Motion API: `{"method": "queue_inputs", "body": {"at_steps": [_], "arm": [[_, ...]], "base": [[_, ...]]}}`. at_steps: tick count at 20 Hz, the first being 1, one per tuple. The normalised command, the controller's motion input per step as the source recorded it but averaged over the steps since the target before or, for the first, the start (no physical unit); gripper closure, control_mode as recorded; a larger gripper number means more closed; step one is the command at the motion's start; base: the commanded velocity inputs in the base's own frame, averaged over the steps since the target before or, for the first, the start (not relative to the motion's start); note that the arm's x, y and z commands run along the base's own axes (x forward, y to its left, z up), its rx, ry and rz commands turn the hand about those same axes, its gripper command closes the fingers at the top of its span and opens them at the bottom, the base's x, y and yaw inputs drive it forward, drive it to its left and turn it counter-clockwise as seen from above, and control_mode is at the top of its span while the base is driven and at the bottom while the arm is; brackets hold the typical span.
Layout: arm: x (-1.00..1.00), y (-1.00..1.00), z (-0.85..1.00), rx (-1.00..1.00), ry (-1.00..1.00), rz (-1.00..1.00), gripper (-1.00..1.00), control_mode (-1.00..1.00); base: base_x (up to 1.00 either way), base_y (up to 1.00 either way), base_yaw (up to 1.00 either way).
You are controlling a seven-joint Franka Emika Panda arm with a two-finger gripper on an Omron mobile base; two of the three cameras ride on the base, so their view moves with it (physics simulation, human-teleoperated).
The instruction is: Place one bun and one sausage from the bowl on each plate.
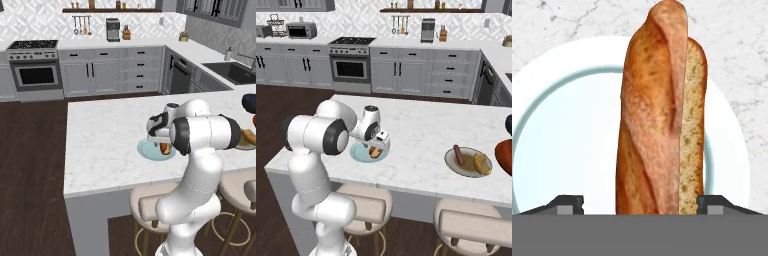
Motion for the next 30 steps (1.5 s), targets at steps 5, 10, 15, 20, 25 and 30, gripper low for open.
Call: {"method": "queue_inputs", "body": {"at_steps": [5,10,15,20,25,30], "arm": [[-0.21,0.0,0.14,0.0,-0.03,0.0,-1.0,-1.0],[-0.62,0.01,0.93,0.0,-0.06,0.0,-1.0,-1.0],[-0.29,0.07,1.0,0.0,0.01,0.0,-1.0,-1.0],[-0.24,0.27,0.99,0.0,0.0,0.0,-1.0,-1.0],[-0.37,0.39,0.51,-0.08,0.0,0.0,-1.0,-1.0],[-0.76,0.07,0.11,-0.07,0.01,0.1,-1.0,-1.0]], "base": [[0.0,0.0,0.0],[0.0,0.0,0.0],[0.0,0.0,0.0],[0.0,0.0,0.0],[0.0,0.0,0.0],[0.0,0.0,0.0]]}}
